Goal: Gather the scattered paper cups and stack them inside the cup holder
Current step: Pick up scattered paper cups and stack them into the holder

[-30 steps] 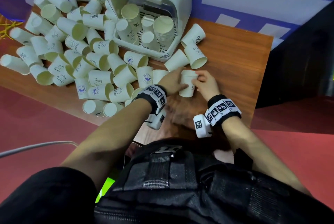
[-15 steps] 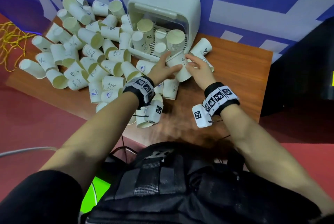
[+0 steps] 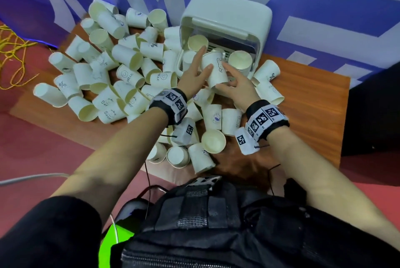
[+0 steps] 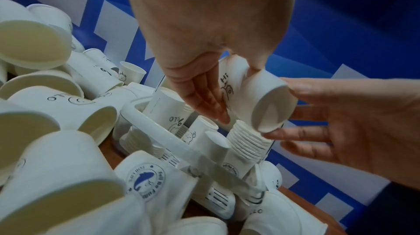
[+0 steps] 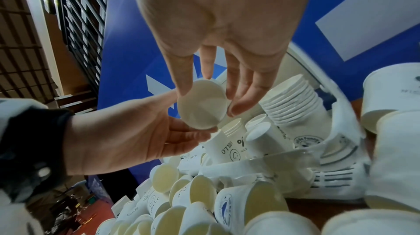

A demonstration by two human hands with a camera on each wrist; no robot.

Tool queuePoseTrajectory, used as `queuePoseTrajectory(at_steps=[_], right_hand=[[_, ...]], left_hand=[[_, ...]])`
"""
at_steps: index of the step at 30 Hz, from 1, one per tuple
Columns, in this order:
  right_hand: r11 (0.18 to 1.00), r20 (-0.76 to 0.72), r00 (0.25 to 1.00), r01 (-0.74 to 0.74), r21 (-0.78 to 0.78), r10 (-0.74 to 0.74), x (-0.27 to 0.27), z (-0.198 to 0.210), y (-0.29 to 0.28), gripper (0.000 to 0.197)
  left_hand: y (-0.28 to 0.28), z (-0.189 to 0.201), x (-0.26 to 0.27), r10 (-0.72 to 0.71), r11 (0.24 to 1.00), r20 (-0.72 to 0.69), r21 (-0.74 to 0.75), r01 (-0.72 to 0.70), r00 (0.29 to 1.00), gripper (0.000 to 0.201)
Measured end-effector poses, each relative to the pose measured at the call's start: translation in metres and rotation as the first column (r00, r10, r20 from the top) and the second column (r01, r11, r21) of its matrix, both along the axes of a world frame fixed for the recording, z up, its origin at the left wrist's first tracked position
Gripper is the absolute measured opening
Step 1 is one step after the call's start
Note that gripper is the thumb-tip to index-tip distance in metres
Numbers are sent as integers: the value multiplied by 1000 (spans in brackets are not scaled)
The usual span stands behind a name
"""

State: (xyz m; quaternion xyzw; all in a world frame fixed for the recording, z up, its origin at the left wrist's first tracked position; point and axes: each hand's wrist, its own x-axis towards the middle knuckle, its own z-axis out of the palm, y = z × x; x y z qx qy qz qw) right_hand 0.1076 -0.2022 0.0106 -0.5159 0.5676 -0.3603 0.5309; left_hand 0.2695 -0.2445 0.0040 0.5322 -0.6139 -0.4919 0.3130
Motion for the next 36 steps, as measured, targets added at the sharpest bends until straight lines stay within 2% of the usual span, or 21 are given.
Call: queuePoseTrajectory(at_steps=[5,10,15,19,22,28,32,36], right_hand=[[996,-64,994,85,-34,-87,17,-5,-27,54],[991,-148,981,119,-60,-127,23,-9,-53,44],[985,-228,959,161,-56,-169,24,-18,-69,46],[986,-308,937,162,-45,-168,19,-27,-77,45],[980,-315,928,199,-25,-196,15,-30,-81,43],[991,-381,915,122,-52,-133,12,-32,-83,53],[995,-434,897,51,-85,-83,11,-38,-87,64],[995,-437,897,21,-99,-63,10,-46,-91,60]], left_hand=[[-25,-11,18,-98,995,74,-10,99,992,63],[-48,-23,26,-106,994,148,-17,110,983,61],[-66,-34,23,-144,989,124,-3,145,982,64],[-78,-44,17,-197,980,144,4,198,970,76],[-81,-51,14,-221,975,166,39,217,961,82],[-92,-59,6,-171,985,158,30,169,973,71],[-103,-61,4,-197,979,231,1,203,953,58],[-109,-61,2,-163,984,289,-20,177,943,50]])
